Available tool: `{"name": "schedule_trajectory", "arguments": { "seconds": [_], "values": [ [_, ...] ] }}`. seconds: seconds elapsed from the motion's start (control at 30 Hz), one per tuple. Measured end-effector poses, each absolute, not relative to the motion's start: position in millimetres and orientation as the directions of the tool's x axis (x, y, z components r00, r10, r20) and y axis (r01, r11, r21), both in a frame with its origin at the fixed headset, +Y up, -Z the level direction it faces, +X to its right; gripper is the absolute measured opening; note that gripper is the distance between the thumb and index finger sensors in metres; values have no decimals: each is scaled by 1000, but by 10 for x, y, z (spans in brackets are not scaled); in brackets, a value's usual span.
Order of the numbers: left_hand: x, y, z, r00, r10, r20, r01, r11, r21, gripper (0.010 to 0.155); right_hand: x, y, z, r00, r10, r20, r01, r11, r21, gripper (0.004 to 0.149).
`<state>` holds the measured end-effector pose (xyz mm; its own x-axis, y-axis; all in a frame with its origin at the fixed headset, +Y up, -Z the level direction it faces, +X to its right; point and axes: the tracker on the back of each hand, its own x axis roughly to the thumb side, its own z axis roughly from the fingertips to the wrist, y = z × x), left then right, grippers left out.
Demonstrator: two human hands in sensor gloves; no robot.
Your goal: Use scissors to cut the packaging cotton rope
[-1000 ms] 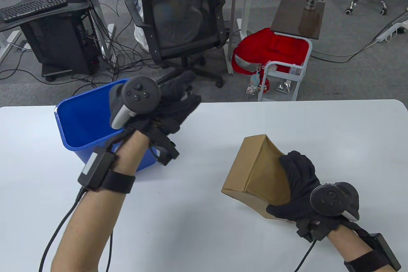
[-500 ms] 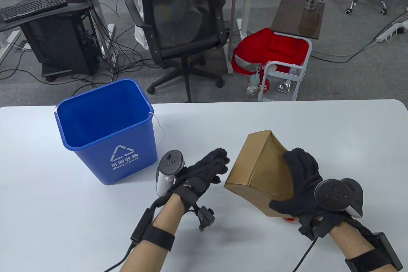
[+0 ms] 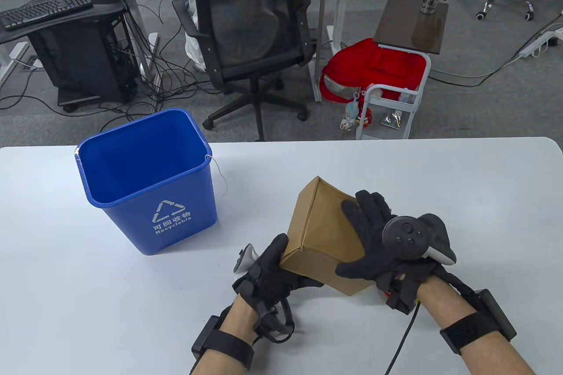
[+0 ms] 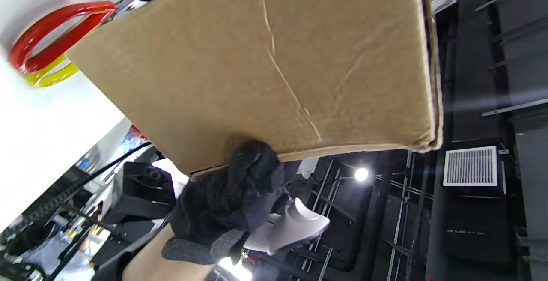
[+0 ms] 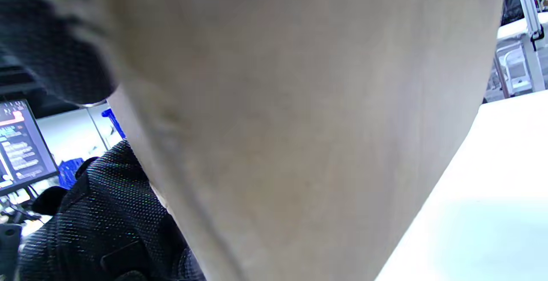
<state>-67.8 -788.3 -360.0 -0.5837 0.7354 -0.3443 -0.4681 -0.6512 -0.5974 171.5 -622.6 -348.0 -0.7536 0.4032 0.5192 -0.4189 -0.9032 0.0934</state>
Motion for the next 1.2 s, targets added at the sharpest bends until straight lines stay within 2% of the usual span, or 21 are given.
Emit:
{"name": "schedule_trajectory", "arguments": {
  "seconds": [0.07,0.1,0.2,0.3,0.37,0.4,0.47,0.5,0.53,0.6,0.63,0.7,0.8,0.9,1.0,1.03,1.07,1.1,1.17,1.2],
  "values": [
    [-730,-7802,-3625,-578,762,-292,-503,-615,-608,82,1639,-6127,-3443,-770,320,552,-381,-925,4,110],
    [-744,-7746,-3632,-587,761,-276,-511,-613,-603,82,1564,-6060,-3397,-751,290,594,-411,-909,-76,100],
    [-724,-7677,-3631,-641,726,-247,-506,-643,-575,81,1397,-5958,-3298,-741,175,648,-401,-890,-217,89],
    [-666,-7675,-3614,-715,647,-265,-458,-720,-521,81,1229,-5952,-3190,-729,25,684,-364,-861,-357,70],
    [-640,-7681,-3607,-733,629,-260,-456,-737,-499,81,1128,-6001,-3155,-744,-90,662,-289,-850,-440,68],
    [-627,-7679,-3604,-738,626,-251,-460,-740,-491,81,1094,-6039,-3136,-752,-127,646,-248,-854,-456,73],
    [-601,-7668,-3590,-745,620,-246,-466,-748,-474,81,999,-6179,-3156,-777,-240,583,-85,-876,-474,104],
    [-596,-7661,-3588,-745,619,-248,-468,-750,-468,81,979,-6220,-3150,-793,-285,539,-24,-869,-494,115],
    [-602,-7658,-3586,-726,642,-247,-496,-737,-460,81,919,-6303,-3142,-794,-406,452,124,-836,-534,128],
    [-615,-7674,-3589,-695,681,-229,-544,-707,-451,80,862,-6369,-3145,-773,-524,358,250,-770,-587,136],
    [-622,-7681,-3598,-684,694,-222,-559,-696,-451,80,829,-6395,-3133,-781,-534,323,274,-758,-592,136],
    [-636,-7695,-3609,-676,702,-226,-571,-692,-441,80,786,-6421,-3113,-800,-499,334,249,-782,-571,137],
    [-635,-7704,-3615,-680,696,-231,-560,-697,-449,80,754,-6400,-3117,-777,-532,337,256,-756,-602,135],
    [-624,-7684,-3605,-670,706,-229,-570,-687,-450,80,732,-6384,-3121,-797,-523,302,300,-777,-553,140],
    [-629,-7705,-3612,-656,721,-223,-587,-673,-450,80,700,-6416,-3112,-779,-563,276,334,-745,-578,140],
    [-635,-7728,-3611,-659,720,-219,-587,-674,-450,80,698,-6421,-3103,-772,-542,333,261,-746,-612,137],
    [-634,-7730,-3613,-669,708,-225,-575,-685,-448,80,683,-6417,-3116,-768,-542,341,265,-754,-601,135],
    [-641,-7738,-3615,-678,696,-236,-563,-698,-443,80,687,-6401,-3109,-772,-527,355,267,-776,-571,134],
    [-668,-7782,-3618,-682,691,-239,-568,-706,-424,79,710,-6352,-3112,-783,-425,454,164,-846,-508,129],
    [-685,-7791,-3622,-690,684,-238,-559,-712,-425,79,706,-6340,-3105,-763,-417,493,148,-856,-495,128]
  ]
}}
